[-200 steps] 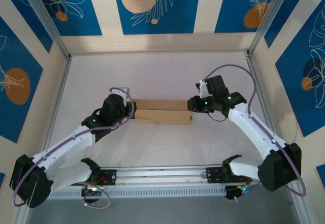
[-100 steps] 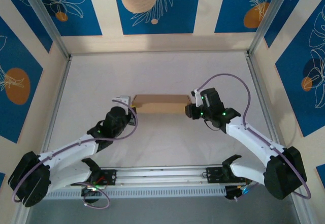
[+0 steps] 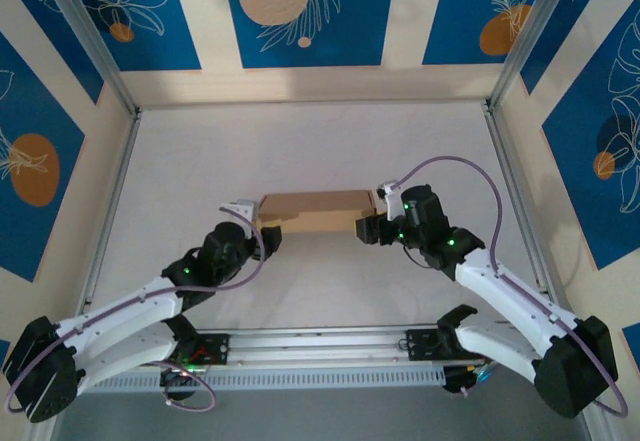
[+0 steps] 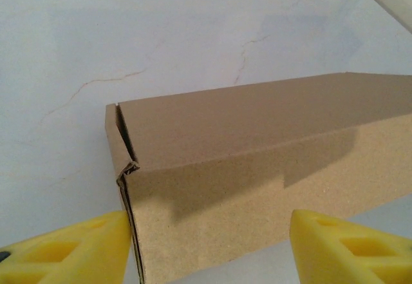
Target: Fold the paper box
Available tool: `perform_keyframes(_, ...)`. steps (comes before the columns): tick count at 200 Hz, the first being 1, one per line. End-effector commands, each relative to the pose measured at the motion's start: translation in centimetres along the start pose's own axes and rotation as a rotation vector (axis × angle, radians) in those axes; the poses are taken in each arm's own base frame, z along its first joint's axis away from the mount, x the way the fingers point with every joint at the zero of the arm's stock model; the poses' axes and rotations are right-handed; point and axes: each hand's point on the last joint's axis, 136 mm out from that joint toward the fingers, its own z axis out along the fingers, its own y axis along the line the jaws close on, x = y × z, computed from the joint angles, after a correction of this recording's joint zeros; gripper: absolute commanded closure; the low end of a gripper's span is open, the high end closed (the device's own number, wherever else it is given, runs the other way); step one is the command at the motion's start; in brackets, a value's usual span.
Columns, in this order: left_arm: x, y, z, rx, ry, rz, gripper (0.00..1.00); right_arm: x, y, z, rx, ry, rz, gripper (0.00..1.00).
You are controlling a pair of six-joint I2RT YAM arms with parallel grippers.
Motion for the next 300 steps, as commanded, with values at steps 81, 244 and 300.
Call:
perform_keyframes(81,-0.1,-1.9,-0.1,0.07,0.066,-0.009,0.32,0.8,0.4,-1.4,-0.069,-0.005,0.105,0.27)
perform_keyframes(244,-0.2,2.5,7.9,0.012,0.286,-0.209,0.36,3.2,-6.5,4.0,0.121,0.332,0.577,0.39)
perform_keyframes(300,1.8,2.5,9.3,0.03,0.335,-0.276,0.51,3.1,-6.5,7.2,0.052,0.413,0.601,0.44)
